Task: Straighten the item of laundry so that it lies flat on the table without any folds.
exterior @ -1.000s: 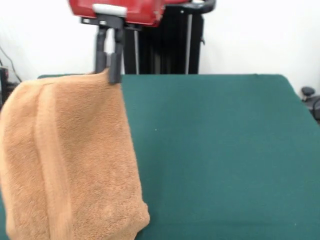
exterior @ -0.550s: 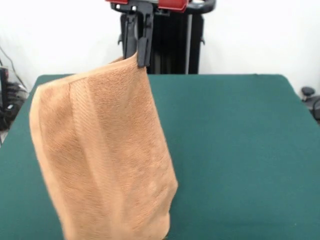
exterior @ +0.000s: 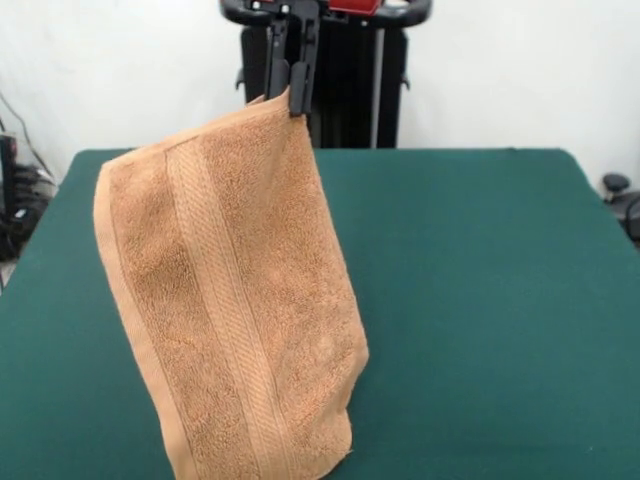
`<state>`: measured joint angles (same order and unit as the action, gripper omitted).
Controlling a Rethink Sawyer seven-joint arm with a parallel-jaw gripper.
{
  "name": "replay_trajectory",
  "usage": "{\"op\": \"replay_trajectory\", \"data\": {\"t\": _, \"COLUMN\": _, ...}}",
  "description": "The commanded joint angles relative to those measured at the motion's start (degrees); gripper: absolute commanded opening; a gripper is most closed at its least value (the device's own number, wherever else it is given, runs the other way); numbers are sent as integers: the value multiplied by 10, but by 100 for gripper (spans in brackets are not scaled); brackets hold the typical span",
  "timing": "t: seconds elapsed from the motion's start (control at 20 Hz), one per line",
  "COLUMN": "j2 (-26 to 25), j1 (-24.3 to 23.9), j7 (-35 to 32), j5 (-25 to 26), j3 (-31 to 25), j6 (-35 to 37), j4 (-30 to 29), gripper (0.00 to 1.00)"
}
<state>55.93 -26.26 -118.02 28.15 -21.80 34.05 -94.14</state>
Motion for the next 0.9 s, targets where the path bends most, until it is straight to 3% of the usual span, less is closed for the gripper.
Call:
{"op": "replay_trajectory", "data": {"t": 0.05, "j2": -14, "j1": 30, "j7": -66, "j5": 65, "j3": 35, "j6": -159, "j4": -132, "gripper": 0}}
{"op": "replay_trajectory", "data": {"t": 0.25, "j2": -47, "j1": 94, "j7": -130, "j5": 102, "j3": 140, "j6": -316, "j4": -129, "gripper": 0}}
{"op": "replay_trajectory", "data": {"t": 0.55, "j2": -113, "j1": 166, "j7": -109, "j5": 45, "j3": 268, "j6": -479, "j4": -118, "gripper": 0}}
{"op": "replay_trajectory", "data": {"t": 0.75, "j2": -138, "j1": 169, "j7": -91, "j5": 18, "j3": 285, "j6": -515, "j4": -124, "gripper": 0}}
{"op": "replay_trajectory", "data": {"t": 0.9, "j2": -126, "j1": 150, "j7": -85, "j5": 27, "j3": 259, "j6": -487, "j4": -133, "gripper": 0}}
